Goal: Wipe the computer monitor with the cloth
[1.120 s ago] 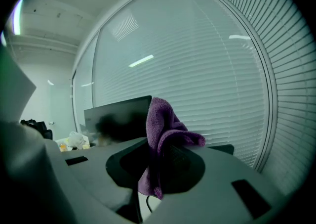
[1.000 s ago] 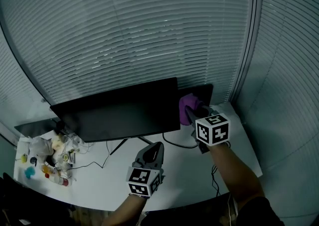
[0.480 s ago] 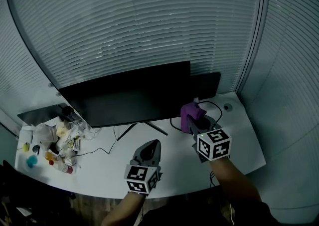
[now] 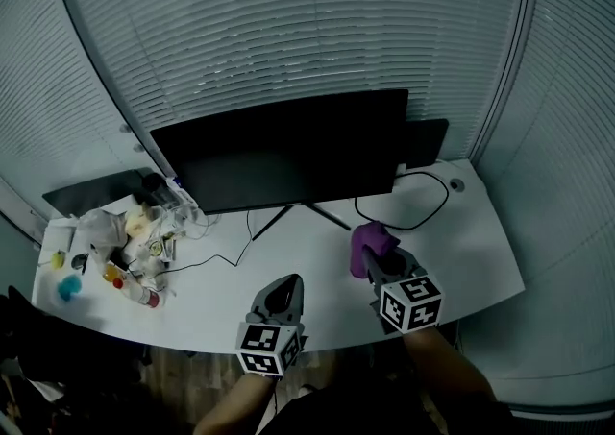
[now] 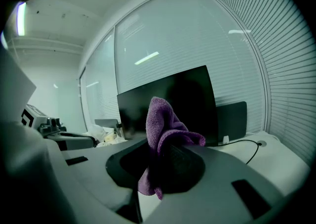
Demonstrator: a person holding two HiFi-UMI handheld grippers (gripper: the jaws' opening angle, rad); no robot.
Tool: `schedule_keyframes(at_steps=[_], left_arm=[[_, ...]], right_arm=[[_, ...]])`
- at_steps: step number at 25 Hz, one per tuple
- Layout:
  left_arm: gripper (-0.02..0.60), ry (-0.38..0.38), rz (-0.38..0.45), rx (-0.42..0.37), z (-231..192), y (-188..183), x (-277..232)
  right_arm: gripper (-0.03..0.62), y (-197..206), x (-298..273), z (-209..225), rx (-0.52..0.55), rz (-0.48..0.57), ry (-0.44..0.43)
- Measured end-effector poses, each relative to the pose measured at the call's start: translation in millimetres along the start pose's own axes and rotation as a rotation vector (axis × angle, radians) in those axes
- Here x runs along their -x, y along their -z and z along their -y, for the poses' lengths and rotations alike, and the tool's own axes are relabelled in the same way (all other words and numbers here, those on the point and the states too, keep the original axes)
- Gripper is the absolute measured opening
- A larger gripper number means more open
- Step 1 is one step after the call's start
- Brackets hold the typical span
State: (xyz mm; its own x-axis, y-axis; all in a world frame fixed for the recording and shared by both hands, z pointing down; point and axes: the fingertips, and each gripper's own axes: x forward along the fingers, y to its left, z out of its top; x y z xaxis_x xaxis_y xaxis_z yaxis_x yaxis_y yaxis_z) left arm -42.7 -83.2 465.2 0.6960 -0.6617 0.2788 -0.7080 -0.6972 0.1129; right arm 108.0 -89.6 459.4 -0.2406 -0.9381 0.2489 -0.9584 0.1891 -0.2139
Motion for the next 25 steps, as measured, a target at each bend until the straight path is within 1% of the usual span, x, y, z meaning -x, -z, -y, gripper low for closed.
schedule_keyframes(at_steps=[9, 13, 19, 25], left_arm=[[0.006, -0.045, -0.017, 0.031, -36.4, 40.3, 92.4], [0.006, -0.067, -0.015, 0.057, -49.9, 56.2, 129.5], [0.006, -0.099, 0.0, 0.091, -64.5, 71.5, 166.6], [0.006, -0.1, -0.013, 0.114, -67.5, 91.4, 179.4]], right_arm=[[0.074, 48.3, 34.3, -103.5, -0.029, -0.007, -0.022], [0.074, 70.0, 46.7, -142.0, -0.033, -0.013, -0.034], [0.074, 98.0, 59.7, -184.8, -0.013, -0.058, -0.065], [0.072, 122.0, 74.0, -206.6, -0.011, -0.096, -0.064]])
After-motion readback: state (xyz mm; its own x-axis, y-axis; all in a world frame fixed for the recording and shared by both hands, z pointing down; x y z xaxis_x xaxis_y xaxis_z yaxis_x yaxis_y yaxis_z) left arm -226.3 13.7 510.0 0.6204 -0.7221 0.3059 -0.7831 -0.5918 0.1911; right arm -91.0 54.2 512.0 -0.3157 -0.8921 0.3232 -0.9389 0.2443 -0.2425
